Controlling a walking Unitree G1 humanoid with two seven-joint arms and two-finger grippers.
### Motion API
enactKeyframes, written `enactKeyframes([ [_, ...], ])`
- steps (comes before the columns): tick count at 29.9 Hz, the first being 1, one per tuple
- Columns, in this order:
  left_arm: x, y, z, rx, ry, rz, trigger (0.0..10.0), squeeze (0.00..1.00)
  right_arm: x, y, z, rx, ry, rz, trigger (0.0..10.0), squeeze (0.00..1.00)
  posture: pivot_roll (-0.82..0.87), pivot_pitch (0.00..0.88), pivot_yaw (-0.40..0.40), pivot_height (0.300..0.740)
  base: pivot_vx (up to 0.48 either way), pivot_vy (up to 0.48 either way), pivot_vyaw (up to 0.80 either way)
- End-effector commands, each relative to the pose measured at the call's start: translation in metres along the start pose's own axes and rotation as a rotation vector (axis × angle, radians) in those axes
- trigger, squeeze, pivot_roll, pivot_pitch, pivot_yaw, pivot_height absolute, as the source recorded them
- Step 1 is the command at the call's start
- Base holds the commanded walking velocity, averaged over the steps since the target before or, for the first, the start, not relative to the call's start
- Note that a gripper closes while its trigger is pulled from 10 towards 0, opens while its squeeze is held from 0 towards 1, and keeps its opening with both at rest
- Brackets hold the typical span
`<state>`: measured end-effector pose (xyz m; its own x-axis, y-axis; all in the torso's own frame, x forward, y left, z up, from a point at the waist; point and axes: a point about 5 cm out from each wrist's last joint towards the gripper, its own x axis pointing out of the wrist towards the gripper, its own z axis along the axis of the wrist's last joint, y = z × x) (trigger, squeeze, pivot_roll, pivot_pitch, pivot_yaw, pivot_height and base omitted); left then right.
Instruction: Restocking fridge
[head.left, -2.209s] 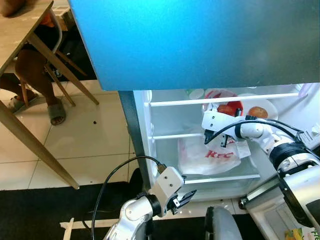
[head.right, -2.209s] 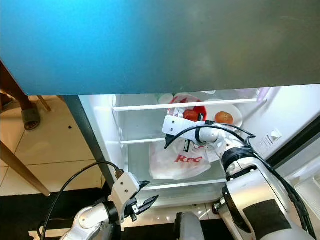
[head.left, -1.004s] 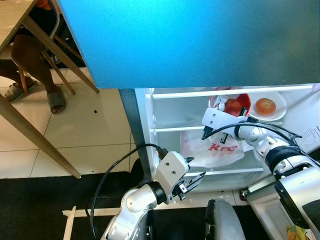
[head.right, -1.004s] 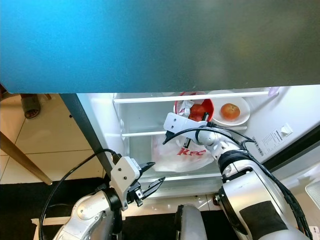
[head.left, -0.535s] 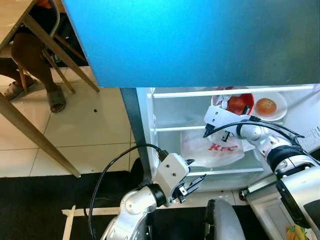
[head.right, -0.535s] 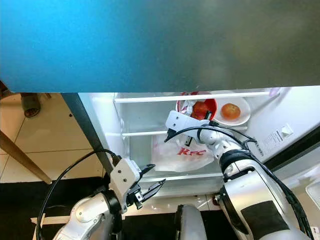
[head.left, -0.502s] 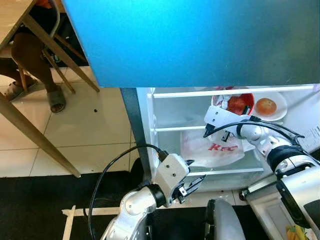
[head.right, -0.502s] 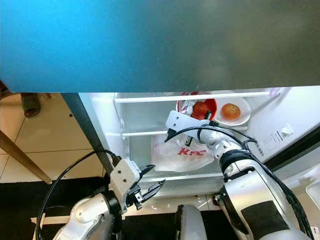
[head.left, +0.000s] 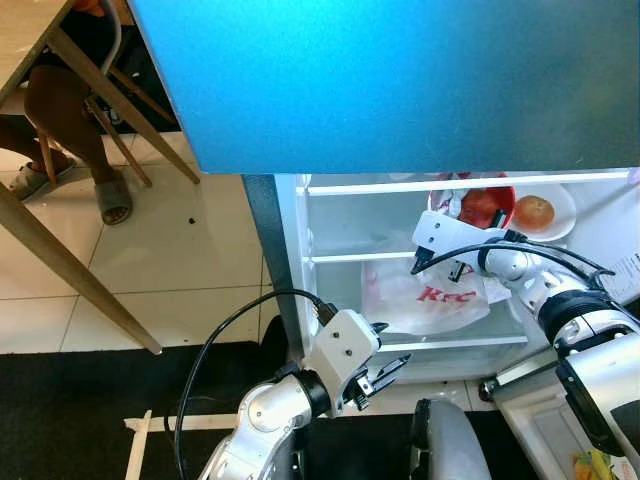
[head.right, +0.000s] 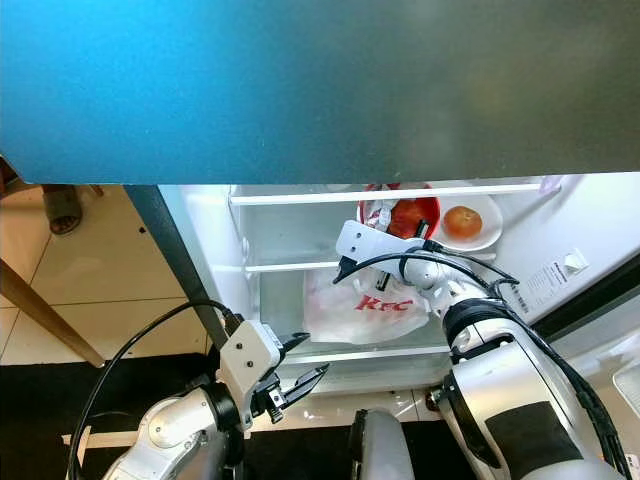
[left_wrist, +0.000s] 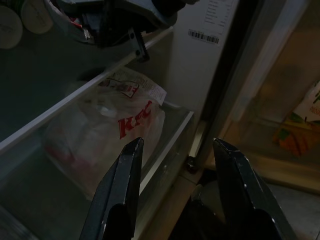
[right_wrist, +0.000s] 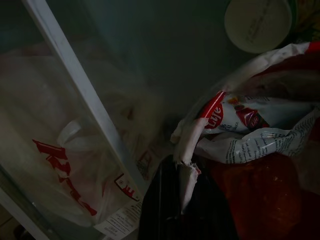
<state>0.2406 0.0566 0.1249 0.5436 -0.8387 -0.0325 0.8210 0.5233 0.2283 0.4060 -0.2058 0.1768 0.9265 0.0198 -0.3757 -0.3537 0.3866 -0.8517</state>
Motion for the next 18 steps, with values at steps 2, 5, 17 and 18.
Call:
enactKeyframes([
  [2,-0.0023,-0.0045,-0.0038,-0.011,0.023,-0.023,10.0,0.00,-0.0028,0.0031,-0.0228,0.045,0.077,0.002,10.0,1.00,0.13,0.358,-0.016,0.617,0.000,0.000,0.00],
  [5,-0.0028,-0.0044,-0.0036,-0.011,0.024,-0.022,10.0,0.00,-0.0028,0.0035,-0.0235,0.033,0.081,-0.002,10.0,0.70,0.13,0.356,-0.017,0.617,0.000,0.000,0.00],
  [17,-0.0017,-0.0025,-0.0037,-0.006,0.028,-0.026,10.0,0.00,-0.0033,0.0027,-0.0258,0.011,0.090,-0.022,10.0,0.00,0.14,0.354,-0.009,0.617,0.000,0.000,0.00],
  [18,-0.0017,-0.0022,-0.0039,-0.005,0.028,-0.026,10.0,0.00,-0.0033,0.0021,-0.0256,0.010,0.089,-0.024,10.0,0.00,0.14,0.352,-0.009,0.617,0.000,0.000,0.00],
])
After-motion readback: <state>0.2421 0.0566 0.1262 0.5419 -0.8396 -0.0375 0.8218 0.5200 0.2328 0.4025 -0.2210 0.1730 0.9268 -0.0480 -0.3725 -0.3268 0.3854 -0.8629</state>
